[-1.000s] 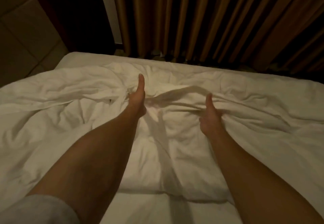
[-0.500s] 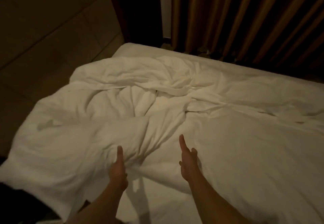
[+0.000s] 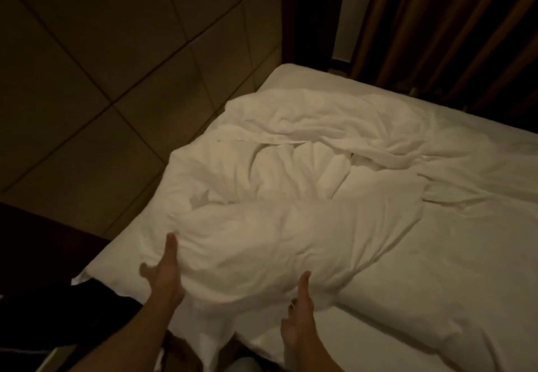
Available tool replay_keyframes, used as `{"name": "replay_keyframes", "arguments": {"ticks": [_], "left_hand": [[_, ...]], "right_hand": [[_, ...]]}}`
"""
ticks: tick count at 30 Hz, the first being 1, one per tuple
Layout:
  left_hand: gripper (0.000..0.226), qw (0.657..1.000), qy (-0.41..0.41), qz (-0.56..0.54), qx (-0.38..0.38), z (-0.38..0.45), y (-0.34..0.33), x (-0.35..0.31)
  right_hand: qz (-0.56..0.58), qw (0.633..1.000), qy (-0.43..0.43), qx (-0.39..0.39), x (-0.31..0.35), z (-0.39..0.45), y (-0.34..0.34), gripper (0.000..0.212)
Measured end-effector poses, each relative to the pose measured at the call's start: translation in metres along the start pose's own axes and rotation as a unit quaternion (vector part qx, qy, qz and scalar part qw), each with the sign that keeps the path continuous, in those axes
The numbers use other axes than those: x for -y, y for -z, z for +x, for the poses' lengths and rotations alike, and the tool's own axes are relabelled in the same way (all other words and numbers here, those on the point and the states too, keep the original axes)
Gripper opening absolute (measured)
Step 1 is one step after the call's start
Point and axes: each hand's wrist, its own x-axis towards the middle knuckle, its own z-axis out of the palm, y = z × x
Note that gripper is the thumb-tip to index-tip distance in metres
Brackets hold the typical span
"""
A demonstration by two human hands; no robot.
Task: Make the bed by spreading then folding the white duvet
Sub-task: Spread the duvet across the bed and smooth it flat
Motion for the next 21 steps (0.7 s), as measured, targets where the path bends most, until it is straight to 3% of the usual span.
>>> {"name": "replay_keyframes", "arguments": {"ticks": [3,4,6,9,11,14,17,19,21], "left_hand": [[0.091,0.993,-0.006,0.005,0.118,-0.001,-0.024,-0.033],[0.072,0.991,-0.020,0.002,0.129,-0.006,-0.034,-0.042],[0.056,0.990,-0.045,-0.002,0.137,-0.018,-0.056,-0.060],[0.066,0.987,-0.064,-0.026,0.147,-0.022,-0.078,-0.093],[0.085,0.989,-0.052,-0.039,0.136,-0.023,-0.093,-0.114],[0.089,0.988,-0.016,-0.067,0.135,-0.024,-0.118,-0.157],[0.099,0.980,0.053,-0.057,0.184,-0.019,-0.141,-0.202],[0.092,0.977,0.083,-0.055,0.187,-0.017,-0.159,-0.226],[0.083,0.970,0.074,-0.071,0.220,-0.011,-0.183,-0.252]], "right_hand": [[0.100,0.991,0.059,0.072,-0.001,-0.014,-0.052,0.104],[0.121,0.987,0.074,0.078,0.008,-0.032,-0.070,0.103],[0.166,0.980,0.100,0.051,0.031,-0.069,-0.099,0.107],[0.212,0.961,0.156,-0.081,0.068,-0.111,-0.128,0.078],[0.233,0.947,0.190,-0.113,0.092,-0.129,-0.145,0.063],[0.248,0.940,0.217,-0.091,0.131,-0.152,-0.175,0.075],[0.211,0.943,0.241,-0.087,0.172,-0.173,-0.199,0.064],[0.191,0.946,0.249,-0.077,0.197,-0.190,-0.216,0.059],[0.173,0.948,0.267,-0.021,0.221,-0.201,-0.231,0.060]]}}
